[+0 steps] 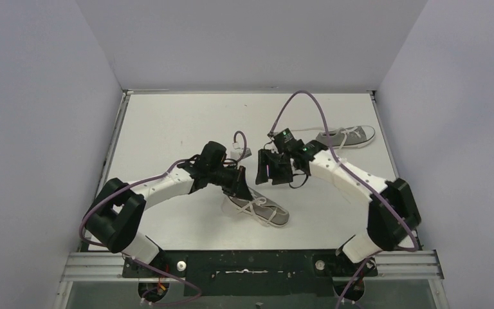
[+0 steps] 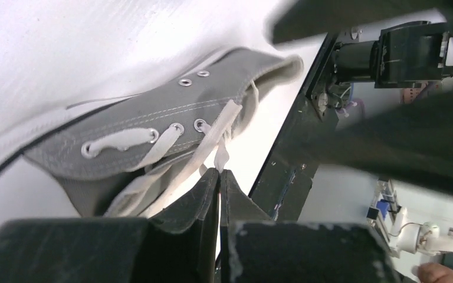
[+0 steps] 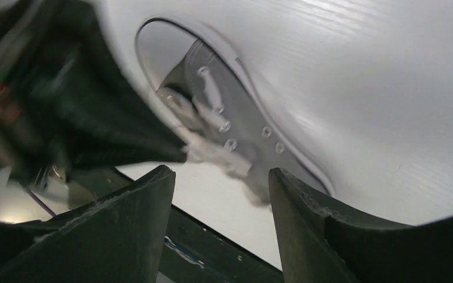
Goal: Tie the shoes
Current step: Wrap the shoelace around the shoelace.
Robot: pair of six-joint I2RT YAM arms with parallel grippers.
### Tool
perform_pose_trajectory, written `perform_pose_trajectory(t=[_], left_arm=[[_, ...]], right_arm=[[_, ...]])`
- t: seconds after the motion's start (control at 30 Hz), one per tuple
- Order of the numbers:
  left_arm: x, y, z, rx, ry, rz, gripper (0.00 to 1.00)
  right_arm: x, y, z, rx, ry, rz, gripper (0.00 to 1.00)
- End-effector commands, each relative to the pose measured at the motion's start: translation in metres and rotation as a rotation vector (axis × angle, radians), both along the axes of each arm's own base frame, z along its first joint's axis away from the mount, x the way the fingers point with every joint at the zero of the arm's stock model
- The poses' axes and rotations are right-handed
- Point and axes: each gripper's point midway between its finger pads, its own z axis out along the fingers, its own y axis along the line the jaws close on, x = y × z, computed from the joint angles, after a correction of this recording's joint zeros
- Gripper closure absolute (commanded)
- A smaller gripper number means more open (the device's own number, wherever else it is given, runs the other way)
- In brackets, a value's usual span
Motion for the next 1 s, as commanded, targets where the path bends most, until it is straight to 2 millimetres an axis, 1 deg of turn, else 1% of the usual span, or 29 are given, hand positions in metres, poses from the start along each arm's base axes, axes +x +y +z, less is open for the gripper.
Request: perform_pose_trajectory(t=[0.0,0.03,0.07,0.13,0.17,0.2,0.27,0.3,0.37,0.47,0.53,0.6,0.7,0.77,0.87,0.97], left_arm=[[0.012,-0.017,0.024,-0.093,-0.006,-0.026,1.00],[0.012,-0.018,0.025,-0.098,-0.002,-0.025,1.00],[0.013,-0.020,0.025,-0.102,0.002,-0.026,1.00],[0.016,-0.022,0.023,-0.103,0.008,-0.025,1.00],[0.017,-0.022,0.022,-0.100,0.010,-0.022,1.00],[0.018,-0.022,0.021,-0.098,0.012,-0.021,1.00],[0.020,-0.022,0.017,-0.089,0.019,-0.017,1.00],[0.020,-0.022,0.015,-0.082,0.023,-0.012,1.00],[0.022,-0.022,0.010,-0.070,0.028,-0.001,1.00],[0.023,-0.022,0.004,-0.056,0.046,0.016,1.00],[0.026,-0.024,0.002,-0.065,0.043,0.024,1.00],[0.028,-0.026,0.001,-0.071,0.047,0.035,1.00],[0.029,-0.026,-0.001,-0.068,0.053,0.045,1.00],[0.030,-0.026,-0.001,-0.068,0.048,0.050,1.00],[0.029,-0.025,-0.003,-0.066,0.050,0.055,1.00],[0.030,-0.025,-0.005,-0.066,0.053,0.058,1.00]], right_arm=[[-0.029,0.004,0.031,-0.010,-0.379,0.314,0.39],[-0.039,0.012,0.037,0.010,-0.460,0.402,0.40],[-0.053,0.022,0.041,0.028,-0.540,0.508,0.41],[-0.077,0.034,0.039,0.053,-0.667,0.688,0.42],[-0.084,0.038,0.038,0.034,-0.743,0.790,0.42],[-0.089,0.041,0.034,0.014,-0.783,0.850,0.42],[-0.091,0.043,0.019,-0.065,-0.821,0.962,0.43],[-0.092,0.043,0.007,-0.113,-0.809,1.035,0.44],[-0.093,0.046,-0.006,-0.184,-0.831,1.171,0.45],[-0.092,0.041,-0.027,-0.279,-0.834,1.371,0.46],[-0.095,0.039,-0.038,-0.298,-0.828,1.483,0.45],[-0.104,0.038,-0.046,-0.264,-0.821,1.589,0.45],[-0.118,0.037,-0.059,-0.205,-0.766,1.655,0.46],[-0.120,0.037,-0.068,-0.191,-0.742,1.649,0.47],[-0.124,0.038,-0.076,-0.162,-0.725,1.669,0.53],[-0.127,0.034,-0.086,-0.168,-0.680,1.717,0.54]])
